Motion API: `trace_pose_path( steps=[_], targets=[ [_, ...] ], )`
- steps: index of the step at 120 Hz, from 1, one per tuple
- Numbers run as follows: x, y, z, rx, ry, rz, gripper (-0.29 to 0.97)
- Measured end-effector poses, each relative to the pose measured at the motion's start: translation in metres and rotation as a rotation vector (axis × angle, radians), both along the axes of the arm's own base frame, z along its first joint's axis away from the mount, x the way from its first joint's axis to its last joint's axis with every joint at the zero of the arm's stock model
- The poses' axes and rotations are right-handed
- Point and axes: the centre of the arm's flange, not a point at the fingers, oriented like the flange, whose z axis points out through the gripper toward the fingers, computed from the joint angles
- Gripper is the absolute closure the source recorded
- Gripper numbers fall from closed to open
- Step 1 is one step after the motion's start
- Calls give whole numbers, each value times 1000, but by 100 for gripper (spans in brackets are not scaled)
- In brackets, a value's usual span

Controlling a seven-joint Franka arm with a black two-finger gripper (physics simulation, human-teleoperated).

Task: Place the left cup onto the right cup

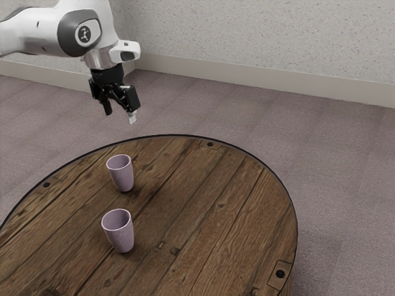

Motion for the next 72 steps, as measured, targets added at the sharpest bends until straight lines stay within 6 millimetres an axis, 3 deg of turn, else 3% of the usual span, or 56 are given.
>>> trace_pose_path(
  steps=[20, 72],
  targets=[
    [7, 28, -23, 9, 25, 48, 0],
    [34, 64, -95, 22, 66, 63, 0]
  ],
)
